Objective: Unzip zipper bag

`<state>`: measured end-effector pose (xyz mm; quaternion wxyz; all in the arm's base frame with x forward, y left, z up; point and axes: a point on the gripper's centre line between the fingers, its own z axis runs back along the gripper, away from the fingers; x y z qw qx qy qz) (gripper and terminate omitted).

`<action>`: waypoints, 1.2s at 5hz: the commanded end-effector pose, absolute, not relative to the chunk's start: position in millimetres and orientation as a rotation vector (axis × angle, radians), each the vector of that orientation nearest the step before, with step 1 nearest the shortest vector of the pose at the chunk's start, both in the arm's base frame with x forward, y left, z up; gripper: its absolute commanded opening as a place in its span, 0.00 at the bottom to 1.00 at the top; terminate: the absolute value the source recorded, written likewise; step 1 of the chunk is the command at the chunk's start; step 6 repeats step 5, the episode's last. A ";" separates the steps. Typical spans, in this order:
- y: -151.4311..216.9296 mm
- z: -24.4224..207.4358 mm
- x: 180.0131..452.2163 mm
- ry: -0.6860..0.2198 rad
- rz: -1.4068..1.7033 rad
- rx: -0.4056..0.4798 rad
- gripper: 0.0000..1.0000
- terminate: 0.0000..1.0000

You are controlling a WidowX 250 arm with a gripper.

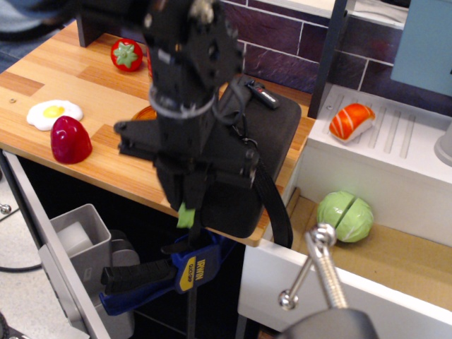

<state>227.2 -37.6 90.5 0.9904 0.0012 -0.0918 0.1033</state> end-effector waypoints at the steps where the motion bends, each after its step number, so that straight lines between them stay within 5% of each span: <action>1: -49.4 160.8 283.2 -0.419 0.303 -0.102 0.00 0.00; 4: -53.1 203.0 318.8 -0.428 0.381 -0.166 0.00 0.00; 5: -54.0 203.0 324.3 -0.402 0.358 -0.118 1.00 1.00; 6: -54.0 203.0 324.3 -0.402 0.358 -0.118 1.00 1.00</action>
